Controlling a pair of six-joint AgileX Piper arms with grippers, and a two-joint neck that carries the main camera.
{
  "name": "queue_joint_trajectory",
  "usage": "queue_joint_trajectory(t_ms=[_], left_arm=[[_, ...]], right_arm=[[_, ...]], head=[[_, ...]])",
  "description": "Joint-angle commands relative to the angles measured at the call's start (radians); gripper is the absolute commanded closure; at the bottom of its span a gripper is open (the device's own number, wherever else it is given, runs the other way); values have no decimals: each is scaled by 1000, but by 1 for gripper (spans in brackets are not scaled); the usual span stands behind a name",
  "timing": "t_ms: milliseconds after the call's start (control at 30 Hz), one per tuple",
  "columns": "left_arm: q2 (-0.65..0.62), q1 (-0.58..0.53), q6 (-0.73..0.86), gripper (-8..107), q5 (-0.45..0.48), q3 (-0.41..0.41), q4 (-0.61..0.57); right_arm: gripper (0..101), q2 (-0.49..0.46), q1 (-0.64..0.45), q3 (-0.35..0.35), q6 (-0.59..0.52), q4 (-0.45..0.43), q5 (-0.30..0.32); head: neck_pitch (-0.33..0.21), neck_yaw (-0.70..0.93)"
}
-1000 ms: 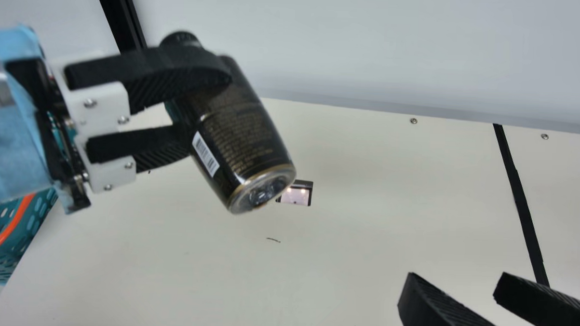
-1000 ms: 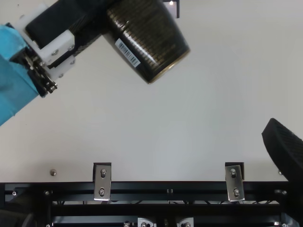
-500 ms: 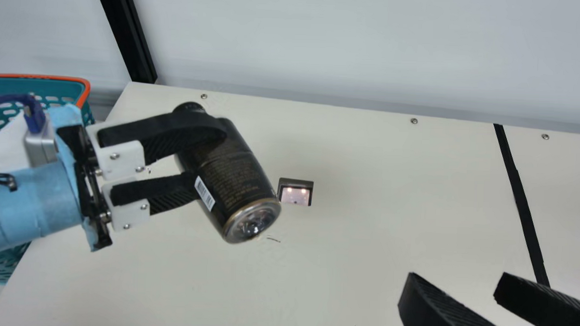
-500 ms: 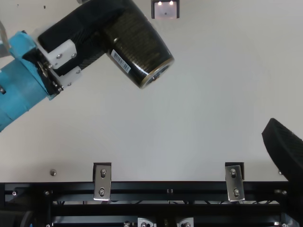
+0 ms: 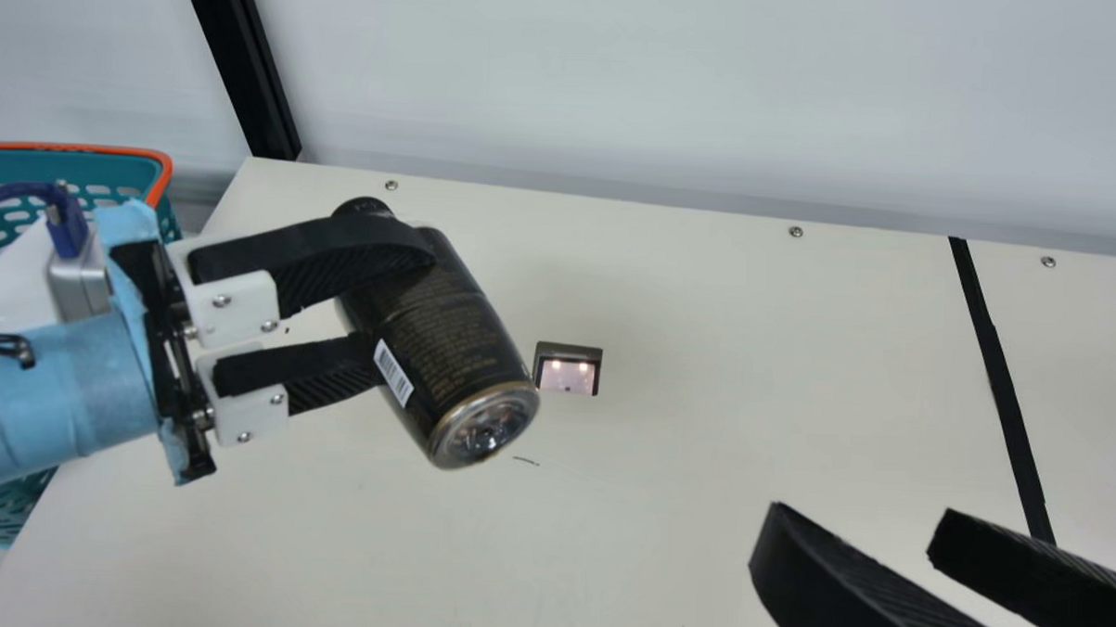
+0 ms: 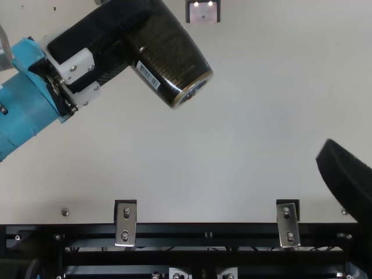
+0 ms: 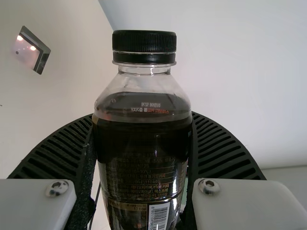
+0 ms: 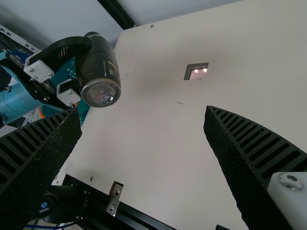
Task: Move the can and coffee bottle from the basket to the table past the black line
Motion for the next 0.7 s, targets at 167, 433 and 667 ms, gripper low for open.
queue_joint_trajectory(t_ms=[167,433,667], left_arm=[[0,0,0,89,0,0,0],[0,0,0,89,0,0,0],[0,0,0,89,0,0,0]], right_arm=[[0,17,228,84,191,22,-144],[0,64,284,137,217,127,-222],[0,68,283,139,217,130,-228]], head=[[-7,15],[-7,15],[-7,15]])
